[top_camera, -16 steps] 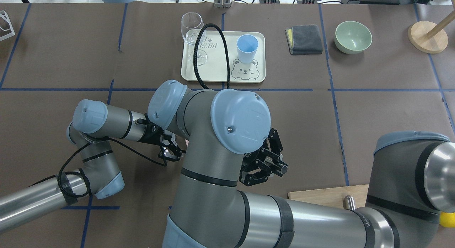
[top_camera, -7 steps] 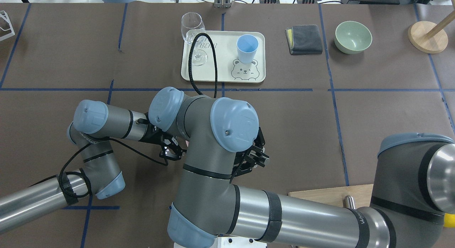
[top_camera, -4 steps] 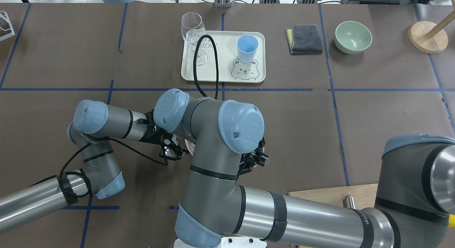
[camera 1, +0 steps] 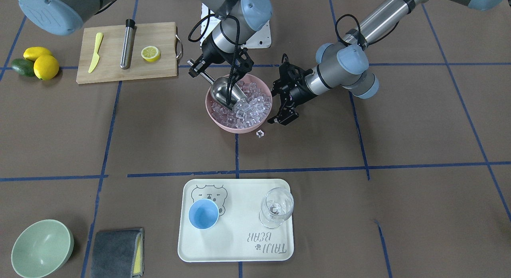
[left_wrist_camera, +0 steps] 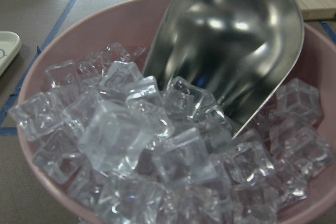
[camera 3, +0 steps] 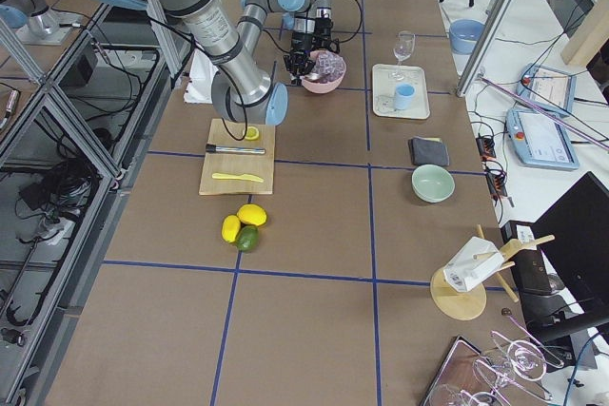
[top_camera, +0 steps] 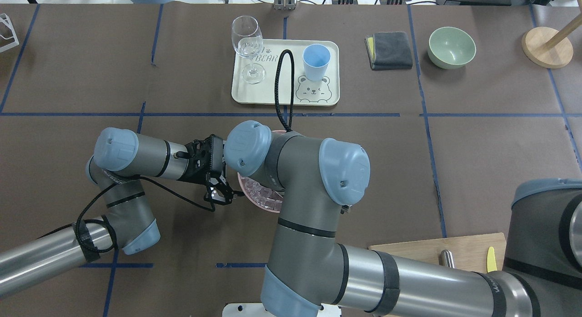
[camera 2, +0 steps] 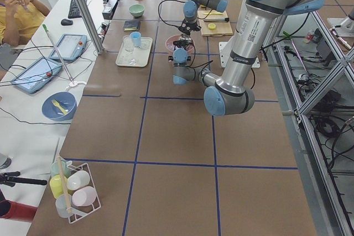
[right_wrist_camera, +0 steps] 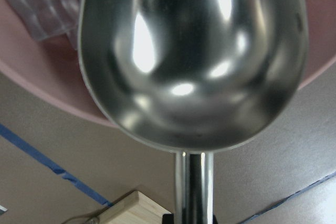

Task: Put ice in cup with scoop
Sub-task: 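Dig the scoop into the ice cubes while the left gripper steadies the bowl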

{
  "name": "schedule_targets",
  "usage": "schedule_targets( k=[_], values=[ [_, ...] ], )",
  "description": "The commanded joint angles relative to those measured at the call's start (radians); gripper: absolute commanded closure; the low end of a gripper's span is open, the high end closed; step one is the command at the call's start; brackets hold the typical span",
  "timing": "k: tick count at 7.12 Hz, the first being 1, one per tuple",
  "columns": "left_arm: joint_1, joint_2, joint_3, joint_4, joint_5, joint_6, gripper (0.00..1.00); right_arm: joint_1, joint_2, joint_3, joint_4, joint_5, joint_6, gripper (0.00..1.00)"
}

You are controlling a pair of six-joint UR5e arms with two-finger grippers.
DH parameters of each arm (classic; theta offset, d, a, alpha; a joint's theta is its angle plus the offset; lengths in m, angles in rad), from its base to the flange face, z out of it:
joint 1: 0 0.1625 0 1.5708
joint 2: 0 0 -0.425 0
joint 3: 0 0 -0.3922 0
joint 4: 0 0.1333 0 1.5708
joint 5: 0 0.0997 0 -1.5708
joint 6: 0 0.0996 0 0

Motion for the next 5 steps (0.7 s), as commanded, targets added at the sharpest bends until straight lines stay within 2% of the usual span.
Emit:
schedule_targets(
  k=[1, 3, 5],
  values=[
    [0.000, 0.000, 0.000, 0.000, 0.004, 0.000, 0.00, -0.004, -0.052, 0.031, 0.086, 0.000, 0.055, 1.00],
    [0.000, 0.000, 0.000, 0.000, 0.004, 0.000, 0.00, -0.004, -0.084, 0.042, 0.150, 0.002, 0.066, 1.00],
    [0.001, 0.000, 0.000, 0.000, 0.004, 0.000, 0.00, -0.004, -0.144, 0.126, 0.169, 0.002, 0.068, 1.00]
  ],
)
